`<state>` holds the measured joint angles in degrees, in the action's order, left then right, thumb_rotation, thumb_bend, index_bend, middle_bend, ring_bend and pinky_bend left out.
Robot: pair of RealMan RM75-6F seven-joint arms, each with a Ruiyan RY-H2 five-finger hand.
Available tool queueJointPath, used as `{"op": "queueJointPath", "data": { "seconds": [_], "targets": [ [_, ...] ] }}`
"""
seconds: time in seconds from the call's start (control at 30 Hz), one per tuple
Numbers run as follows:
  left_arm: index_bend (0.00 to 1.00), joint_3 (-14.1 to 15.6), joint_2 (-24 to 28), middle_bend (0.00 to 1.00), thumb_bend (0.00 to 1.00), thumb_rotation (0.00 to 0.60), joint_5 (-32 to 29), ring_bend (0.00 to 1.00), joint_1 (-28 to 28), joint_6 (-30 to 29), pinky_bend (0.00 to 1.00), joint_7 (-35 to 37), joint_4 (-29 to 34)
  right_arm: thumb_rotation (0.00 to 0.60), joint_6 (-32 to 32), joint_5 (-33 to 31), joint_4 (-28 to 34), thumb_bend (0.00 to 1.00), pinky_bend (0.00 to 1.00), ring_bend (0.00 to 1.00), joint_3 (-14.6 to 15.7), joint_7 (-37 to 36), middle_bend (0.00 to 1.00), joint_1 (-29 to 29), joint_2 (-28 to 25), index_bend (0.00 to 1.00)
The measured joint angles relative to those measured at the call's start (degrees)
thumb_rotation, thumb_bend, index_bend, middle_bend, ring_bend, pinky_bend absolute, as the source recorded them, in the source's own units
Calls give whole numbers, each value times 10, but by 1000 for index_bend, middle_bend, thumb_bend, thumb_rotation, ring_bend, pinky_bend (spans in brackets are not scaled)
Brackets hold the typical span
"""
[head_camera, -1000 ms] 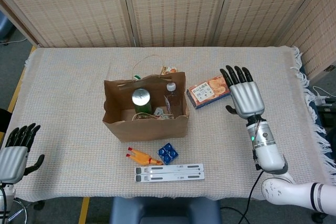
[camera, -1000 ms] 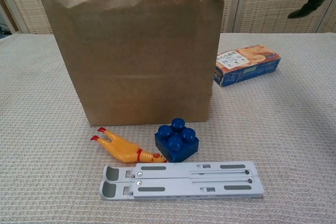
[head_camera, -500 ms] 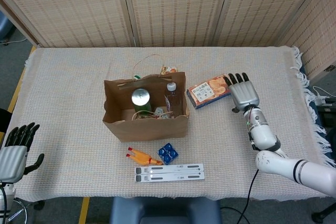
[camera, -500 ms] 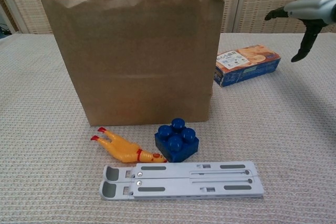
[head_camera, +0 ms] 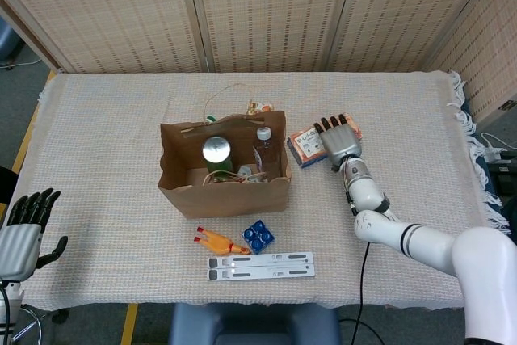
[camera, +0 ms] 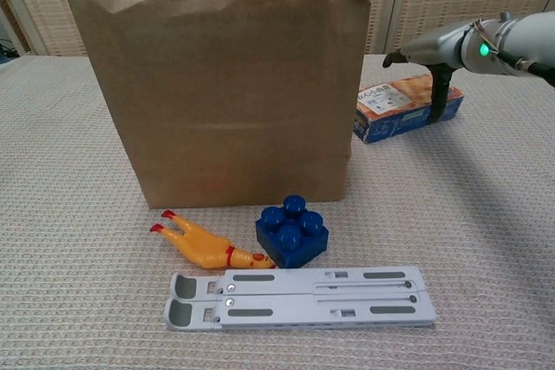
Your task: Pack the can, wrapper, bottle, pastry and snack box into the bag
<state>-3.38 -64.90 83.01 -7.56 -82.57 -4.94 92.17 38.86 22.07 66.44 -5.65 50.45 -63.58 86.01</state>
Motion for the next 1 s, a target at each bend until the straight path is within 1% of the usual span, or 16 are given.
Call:
{"op": "queueJointPath", "data": {
  "seconds": [0.3, 0.53, 0.67, 0.7, 0.73, 0.77, 0.8, 0.83, 0.9, 0.93, 1.0],
  "targets": [
    [0, -1, 1, 0, 358, 600, -3, 0, -1, 3, 0, 4, 2, 600, -71, -43, -132, 0, 0, 0, 19, 8, 0, -43, 65, 0],
    [0, -1, 3, 0, 358, 600, -2, 0, -2, 5, 0, 12, 1, 600, -132, -64, -243, 0, 0, 0, 37, 5, 0, -71, 133, 0],
    [1, -1, 4, 0, 358, 600, -1, 0, -2, 6, 0, 19, 1, 600, -159, -75, -298, 7, 6, 0, 44, 1, 5, -84, 171, 0],
    [2, -1, 5, 0, 358, 600, -1, 0, -2, 6, 0, 22, 0, 600, -164, -77, -308, 23, 34, 19, 45, -1, 36, -87, 179, 0],
    [3, -1, 5, 0, 359, 600, -1, 0, -2, 6, 0, 24, 0, 600, -168, -77, -319, 52, 104, 81, 45, -6, 109, -90, 189, 33],
    [5, -1, 5, 0, 359, 600, -1, 0, -2, 7, 0, 26, 0, 600, -168, -74, -325, 84, 195, 166, 45, -10, 197, -92, 194, 98],
    [6, 0, 6, 0, 359, 600, 0, 0, -2, 7, 0, 29, -1, 600, -167, -69, -327, 118, 325, 300, 44, -14, 316, -92, 197, 199],
    [7, 0, 6, 0, 359, 600, 1, 0, -2, 7, 0, 30, -1, 600, -165, -60, -328, 143, 447, 425, 43, -19, 414, -92, 198, 303],
    [10, 0, 6, 0, 359, 600, 2, 0, -2, 6, 0, 33, -2, 600, -159, -42, -323, 168, 594, 569, 40, -31, 525, -91, 197, 414],
    [10, 1, 6, 0, 359, 600, 3, 0, -1, 5, 0, 34, -3, 600, -153, -30, -315, 174, 635, 608, 38, -40, 559, -88, 194, 463],
    [11, 1, 7, 0, 359, 600, 3, 0, -1, 5, 0, 35, -3, 600, -141, -12, -295, 178, 658, 628, 35, -51, 581, -84, 186, 501]
  ]
}}
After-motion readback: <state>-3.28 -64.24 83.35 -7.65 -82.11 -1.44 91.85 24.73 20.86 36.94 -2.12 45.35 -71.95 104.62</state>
